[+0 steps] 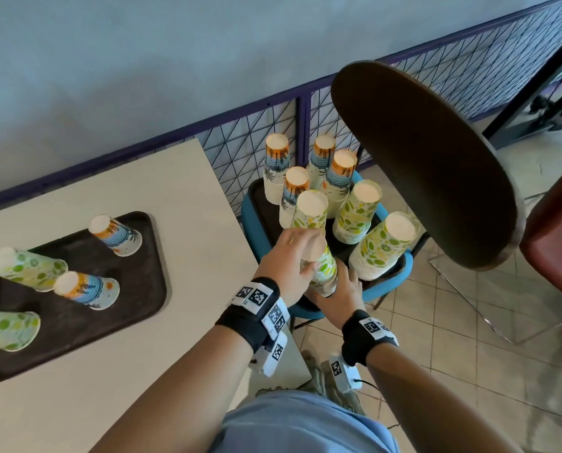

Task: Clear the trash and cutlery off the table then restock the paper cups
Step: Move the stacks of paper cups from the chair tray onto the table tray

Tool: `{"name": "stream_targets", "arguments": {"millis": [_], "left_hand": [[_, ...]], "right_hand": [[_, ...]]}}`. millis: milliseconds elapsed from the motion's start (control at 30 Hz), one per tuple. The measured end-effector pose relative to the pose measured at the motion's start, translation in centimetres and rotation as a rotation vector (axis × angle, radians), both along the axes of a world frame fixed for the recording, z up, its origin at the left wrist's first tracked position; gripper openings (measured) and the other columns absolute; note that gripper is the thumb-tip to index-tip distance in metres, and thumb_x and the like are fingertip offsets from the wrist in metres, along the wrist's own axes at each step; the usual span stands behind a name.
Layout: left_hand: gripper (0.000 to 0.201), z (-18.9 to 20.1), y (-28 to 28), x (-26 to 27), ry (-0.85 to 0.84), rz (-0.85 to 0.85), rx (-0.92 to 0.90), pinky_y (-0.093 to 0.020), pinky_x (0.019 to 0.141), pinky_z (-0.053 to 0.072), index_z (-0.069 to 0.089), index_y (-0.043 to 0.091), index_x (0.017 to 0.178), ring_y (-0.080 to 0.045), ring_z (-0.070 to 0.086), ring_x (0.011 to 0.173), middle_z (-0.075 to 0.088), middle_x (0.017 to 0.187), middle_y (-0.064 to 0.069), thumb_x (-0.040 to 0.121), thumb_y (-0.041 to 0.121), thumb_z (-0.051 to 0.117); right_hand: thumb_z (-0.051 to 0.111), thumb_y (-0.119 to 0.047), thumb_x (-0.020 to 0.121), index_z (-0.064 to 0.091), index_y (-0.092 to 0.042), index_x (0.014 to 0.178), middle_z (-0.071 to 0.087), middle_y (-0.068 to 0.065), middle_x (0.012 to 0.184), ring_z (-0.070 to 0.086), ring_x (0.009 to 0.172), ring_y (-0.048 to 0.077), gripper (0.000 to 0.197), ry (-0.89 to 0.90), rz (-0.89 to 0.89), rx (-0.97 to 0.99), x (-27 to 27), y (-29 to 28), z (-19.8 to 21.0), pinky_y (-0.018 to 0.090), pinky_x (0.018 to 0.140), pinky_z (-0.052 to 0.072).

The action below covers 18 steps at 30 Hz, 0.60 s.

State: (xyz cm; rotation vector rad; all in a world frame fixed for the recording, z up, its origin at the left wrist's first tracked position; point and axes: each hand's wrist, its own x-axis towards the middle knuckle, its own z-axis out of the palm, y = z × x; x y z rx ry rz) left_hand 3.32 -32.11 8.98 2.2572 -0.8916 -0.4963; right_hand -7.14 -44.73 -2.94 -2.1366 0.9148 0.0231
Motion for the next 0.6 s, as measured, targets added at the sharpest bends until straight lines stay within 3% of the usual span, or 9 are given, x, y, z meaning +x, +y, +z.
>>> {"name": "stream_targets", "arguments": {"millis": [100, 267, 400, 533, 600], "left_hand": [[0.058, -0.6, 0.9, 1.0, 0.060, 0.040, -0.004, -0.042, 0.100, 0.055, 0.046, 0.037, 0.145, -0.020, 0.053, 0.129, 0.040, 0.149, 0.007, 0.093, 0.023, 0.069], [0.061, -1.2, 1.5, 1.7, 0.096, 0.035, -0.067, -0.045, 0.096, 0.058, 0.047, 0.038, 0.144, -0.019, 0.052, 0.129, 0.043, 0.145, 0.004, 0.090, 0.024, 0.073], [0.080, -1.0, 1.5, 1.4, 0.091, 0.048, -0.144, -0.040, 0.102, 0.055, 0.040, 0.038, 0.152, -0.012, 0.051, 0.129, 0.049, 0.143, 0.004, 0.083, 0.029, 0.080], [0.097, -0.3, 1.6, 0.8, 0.140, 0.077, -0.183, -0.028, 0.106, 0.047, 0.033, 0.040, 0.155, -0.004, 0.050, 0.130, 0.050, 0.146, 0.013, 0.074, 0.041, 0.088], [0.100, -0.1, 1.7, 0.5, 0.220, 0.101, -0.186, -0.026, 0.106, 0.044, 0.034, 0.041, 0.153, 0.000, 0.049, 0.127, 0.050, 0.144, 0.019, 0.071, 0.045, 0.091]], "right_hand": [[0.076, -0.070, 0.061, 0.029, -0.035, 0.151, 0.051, 0.001, 0.139, 0.044, 0.133, 0.030, 0.107, -0.020, 0.038, 0.085, 1.7, 0.3, -0.8, 0.046, 0.110, 0.038], [0.091, -0.039, 0.067, 0.041, -0.028, 0.146, 0.055, -0.003, 0.129, 0.046, 0.130, 0.027, 0.094, -0.096, 0.046, 0.177, 2.0, -0.2, 0.6, 0.038, 0.109, 0.041], [0.092, -0.051, 0.055, 0.041, -0.048, 0.133, 0.059, -0.006, 0.123, 0.057, 0.121, 0.021, 0.093, -0.170, 0.001, 0.273, 1.5, -0.5, 0.8, 0.048, 0.102, 0.051], [0.094, -0.053, 0.061, 0.047, -0.038, 0.140, 0.064, -0.004, 0.132, 0.063, 0.122, 0.015, 0.093, -0.310, 0.018, 0.409, 0.5, -0.9, 1.2, 0.049, 0.101, 0.054], [0.093, -0.040, 0.069, 0.048, -0.034, 0.140, 0.066, -0.004, 0.131, 0.065, 0.121, 0.014, 0.085, -0.377, 0.014, 0.444, -0.1, -0.7, 2.5, 0.042, 0.100, 0.056]]}}
